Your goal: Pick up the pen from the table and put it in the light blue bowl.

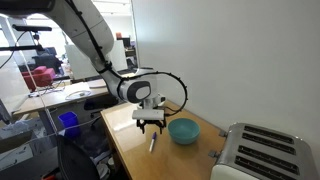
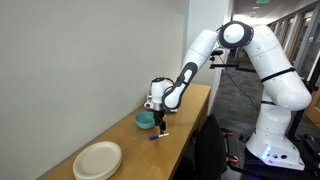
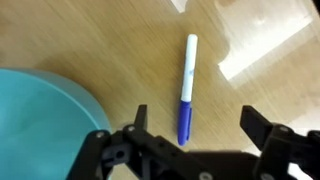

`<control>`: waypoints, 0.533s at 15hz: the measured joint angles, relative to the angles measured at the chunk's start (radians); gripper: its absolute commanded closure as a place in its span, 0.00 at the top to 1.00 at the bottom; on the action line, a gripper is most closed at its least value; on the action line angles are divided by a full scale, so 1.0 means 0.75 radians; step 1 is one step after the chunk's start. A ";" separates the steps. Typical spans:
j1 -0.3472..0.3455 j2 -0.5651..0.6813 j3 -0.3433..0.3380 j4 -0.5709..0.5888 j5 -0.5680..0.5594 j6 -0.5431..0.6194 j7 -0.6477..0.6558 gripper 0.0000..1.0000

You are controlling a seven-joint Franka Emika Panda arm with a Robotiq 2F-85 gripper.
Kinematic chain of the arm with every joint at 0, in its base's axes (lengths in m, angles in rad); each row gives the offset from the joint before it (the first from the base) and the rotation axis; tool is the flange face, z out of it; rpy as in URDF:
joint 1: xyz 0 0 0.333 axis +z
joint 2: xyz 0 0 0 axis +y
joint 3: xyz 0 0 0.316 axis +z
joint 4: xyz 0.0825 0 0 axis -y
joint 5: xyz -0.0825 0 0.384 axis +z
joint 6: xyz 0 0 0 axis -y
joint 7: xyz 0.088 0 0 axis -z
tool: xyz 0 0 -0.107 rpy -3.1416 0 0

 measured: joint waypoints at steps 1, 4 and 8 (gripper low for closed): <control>0.000 0.000 0.000 -0.008 0.000 0.000 0.001 1.00; 0.001 0.007 -0.003 -0.026 -0.001 0.003 0.007 0.98; 0.001 0.044 -0.013 -0.025 -0.009 0.030 0.025 0.66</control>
